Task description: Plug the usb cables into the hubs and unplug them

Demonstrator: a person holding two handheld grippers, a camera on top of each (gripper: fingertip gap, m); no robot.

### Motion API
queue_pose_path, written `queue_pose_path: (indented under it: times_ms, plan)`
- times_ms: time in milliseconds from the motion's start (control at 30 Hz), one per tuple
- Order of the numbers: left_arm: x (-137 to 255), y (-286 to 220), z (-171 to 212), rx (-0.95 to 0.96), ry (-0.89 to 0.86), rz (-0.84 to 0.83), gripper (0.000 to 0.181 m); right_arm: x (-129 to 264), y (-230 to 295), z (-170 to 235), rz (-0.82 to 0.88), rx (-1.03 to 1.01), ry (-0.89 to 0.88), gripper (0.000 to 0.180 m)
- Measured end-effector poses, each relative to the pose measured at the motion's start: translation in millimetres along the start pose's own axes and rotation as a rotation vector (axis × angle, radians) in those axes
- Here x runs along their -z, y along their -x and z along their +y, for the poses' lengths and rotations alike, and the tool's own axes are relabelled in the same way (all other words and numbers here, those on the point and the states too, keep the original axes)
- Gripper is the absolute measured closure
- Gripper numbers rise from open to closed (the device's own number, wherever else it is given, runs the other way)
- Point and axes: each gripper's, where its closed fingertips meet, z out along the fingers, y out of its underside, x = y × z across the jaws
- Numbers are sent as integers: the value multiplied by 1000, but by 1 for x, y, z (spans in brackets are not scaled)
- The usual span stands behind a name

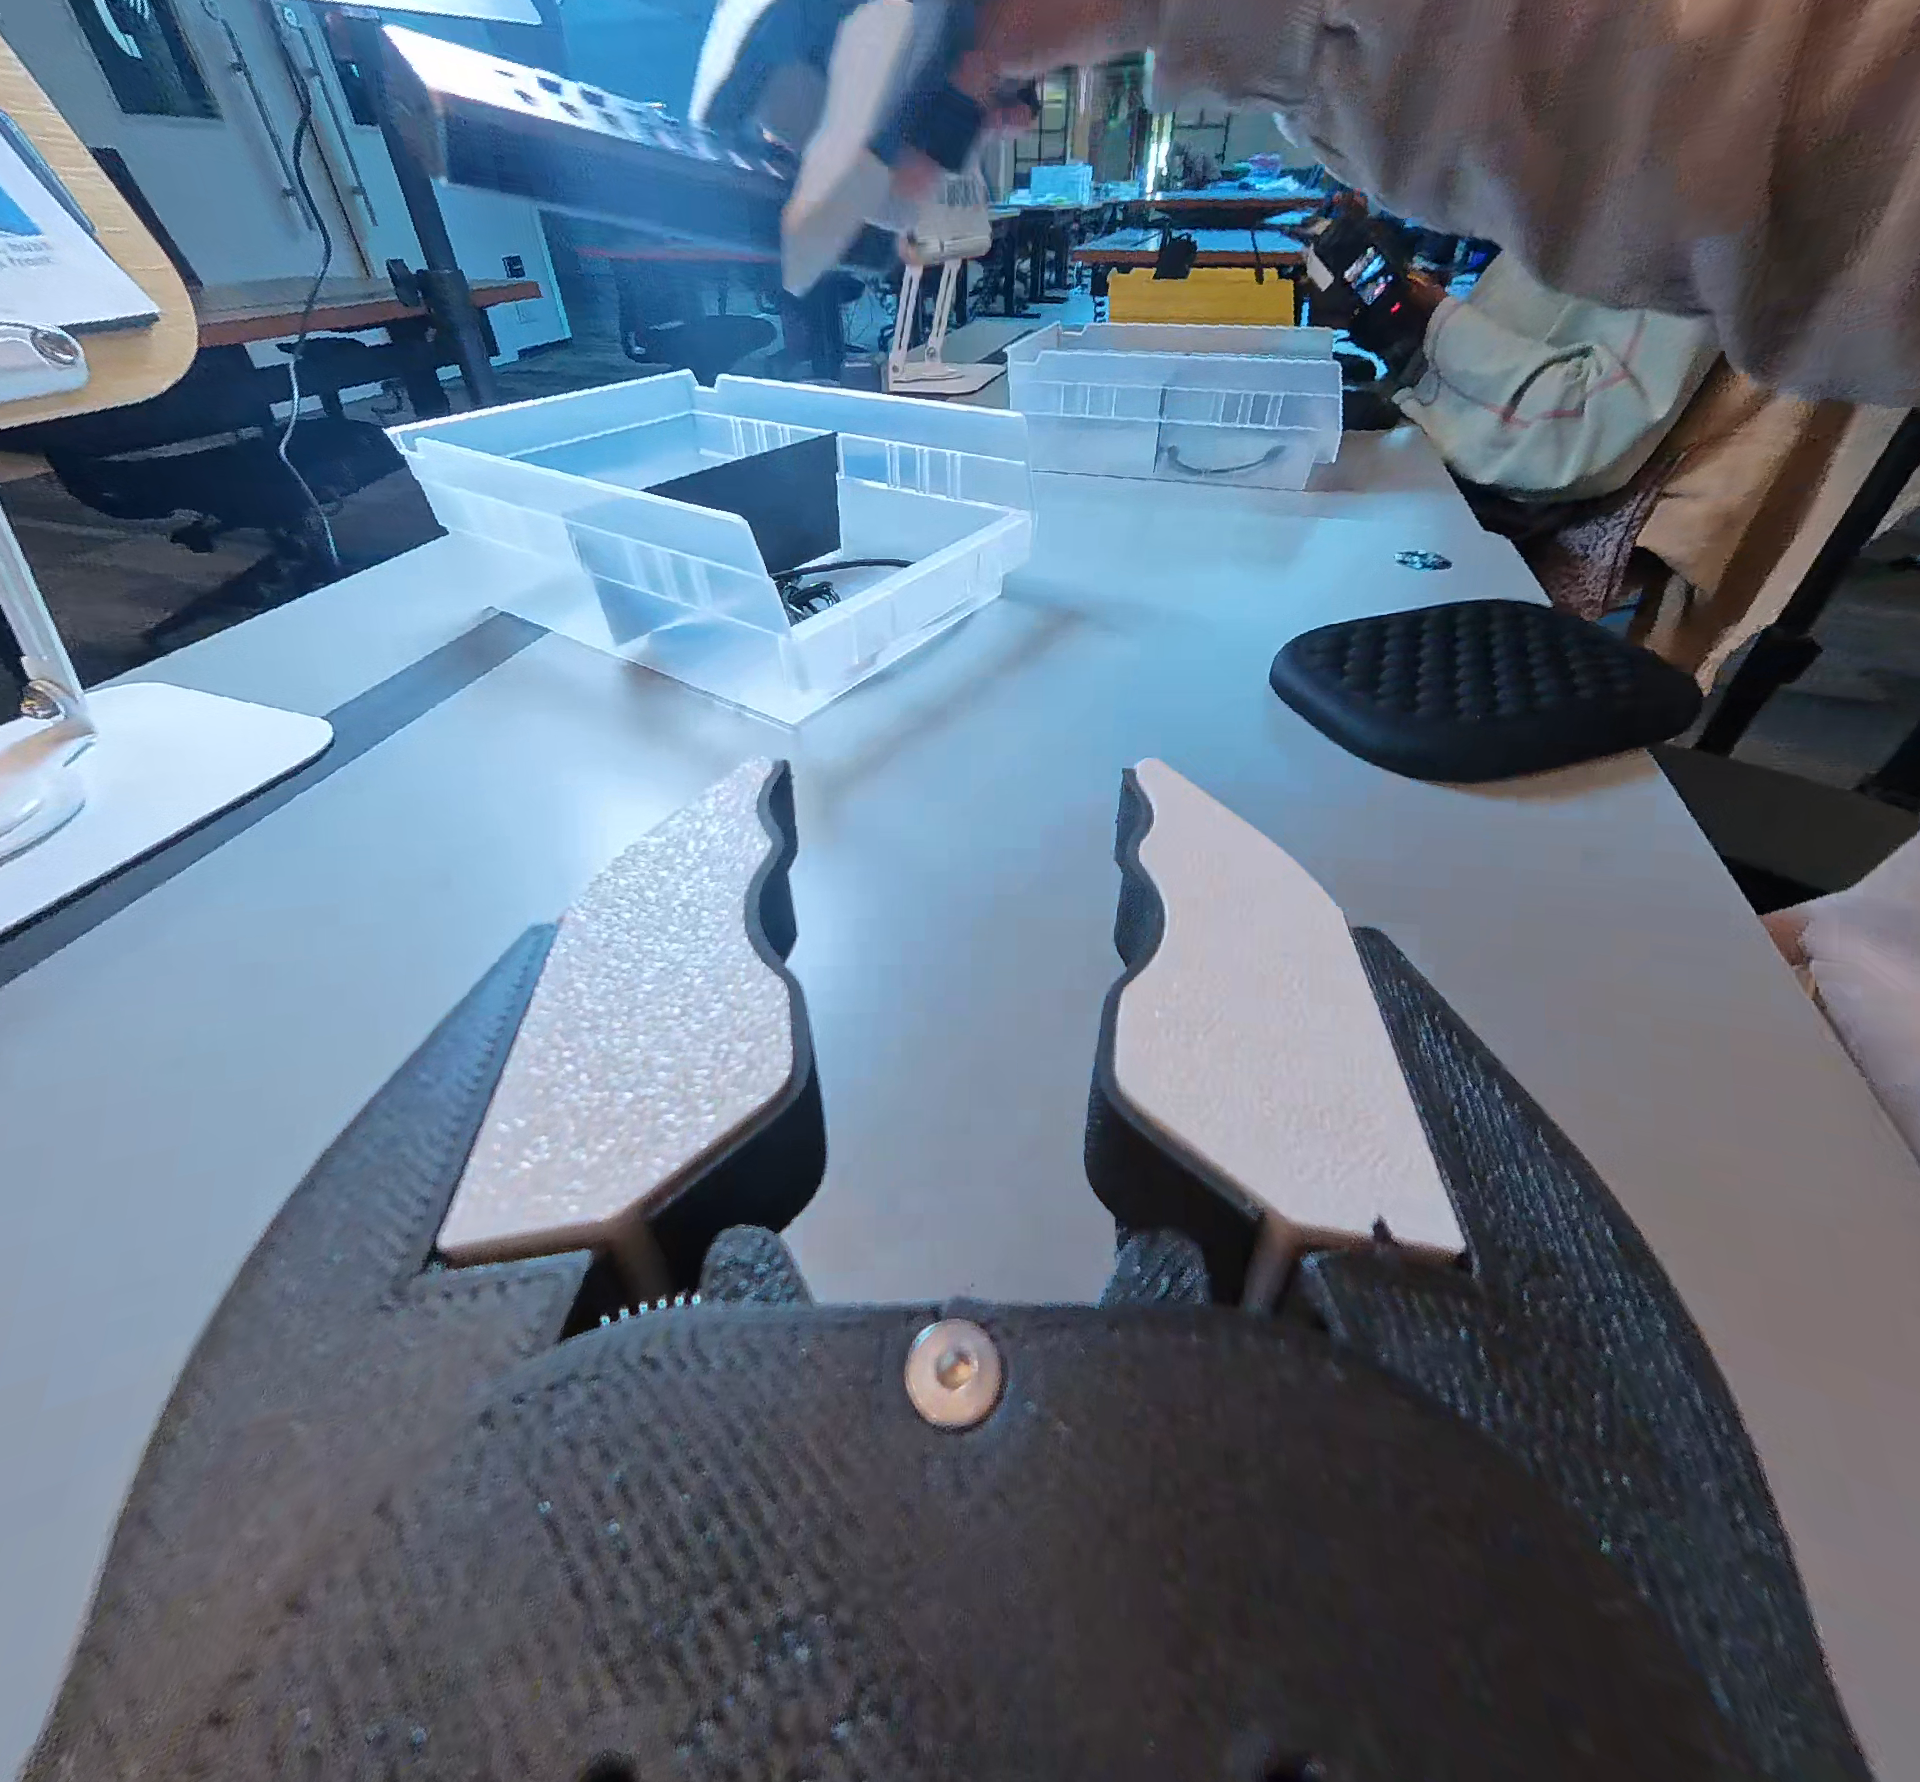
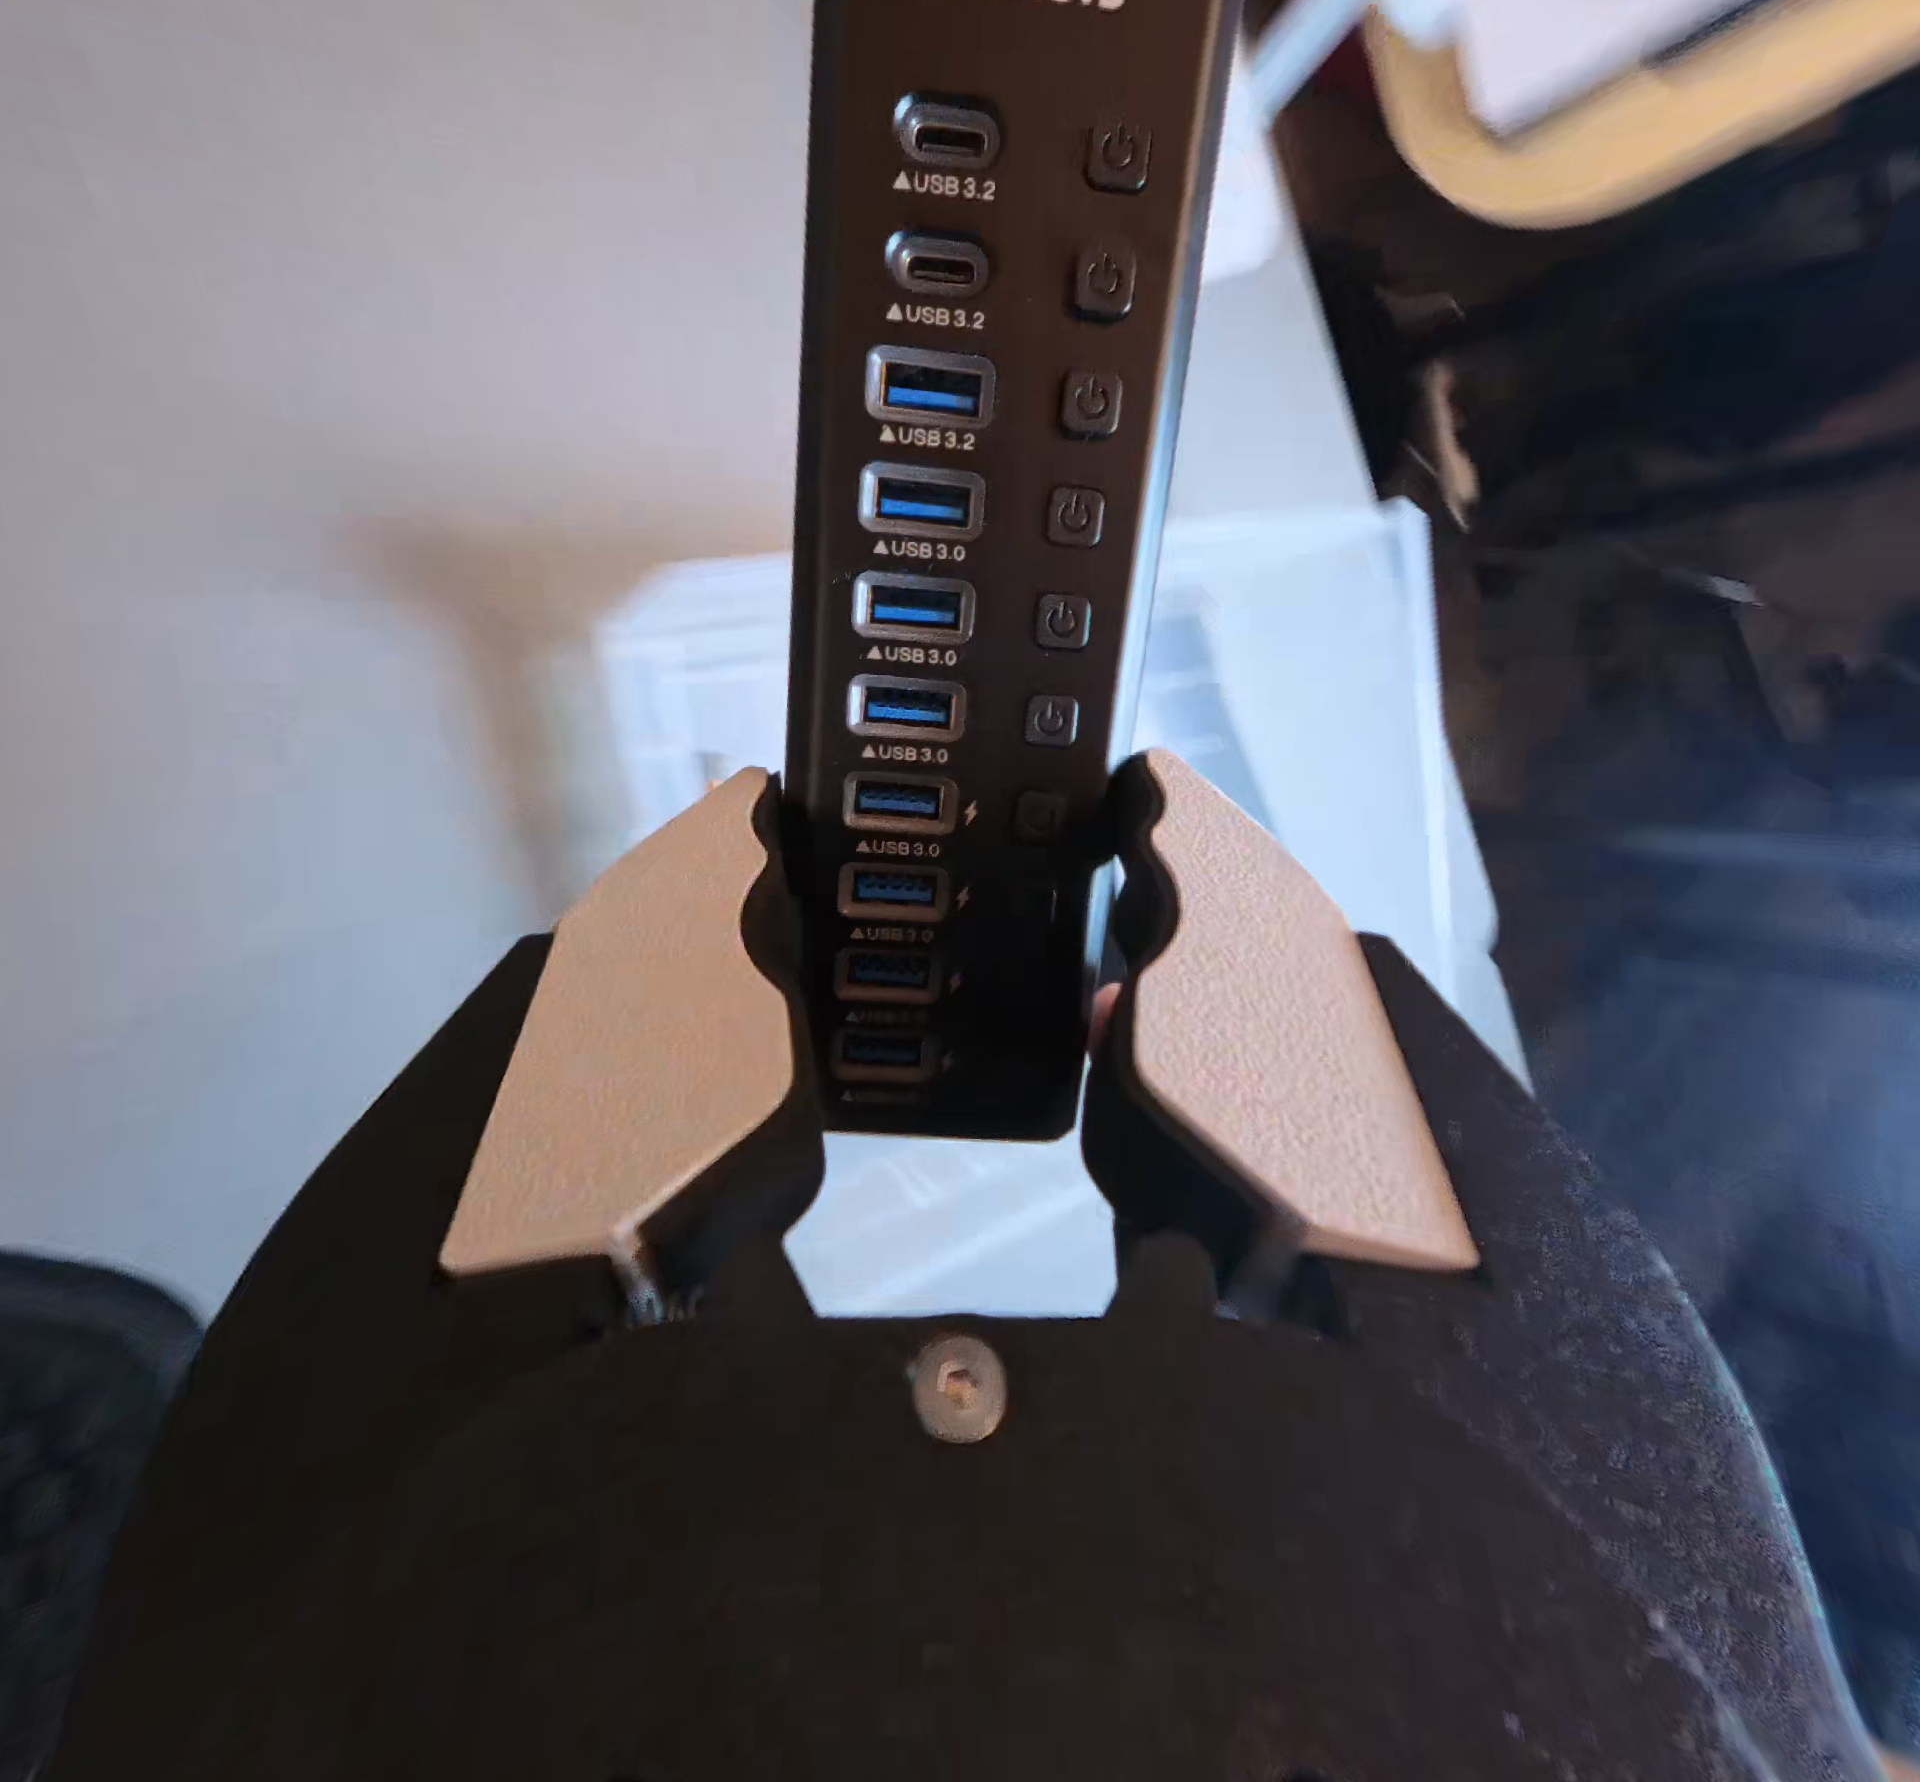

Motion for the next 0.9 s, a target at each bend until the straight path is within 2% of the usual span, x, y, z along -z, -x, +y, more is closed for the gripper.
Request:
queue_pose_path:
  times_ms: [33,100,200,367,533,633,733,900]
  plan:
    - [0,-1,1,-17,8,-3,121,-5,-25,11,36,-40,38,119]
    - [1,0,3,-60,27,-15,123,-19,-65,36,90,-112,116,119]
    - [5,4,4,-122,43,-38,128,-52,-97,70,98,-193,222,119]
    - [15,20,1,-133,31,-101,129,-111,-105,106,-33,-202,400,119]
    - [24,37,0,-99,10,-153,132,-148,-97,124,-214,-188,507,119]
    - [23,41,4,-75,16,-157,132,-160,-82,133,-365,-215,552,118]
    - [21,41,7,-85,28,-164,133,-168,-77,142,-423,-221,599,118]
    - [20,43,9,-88,42,-174,132,-165,-104,134,-270,-188,522,123]
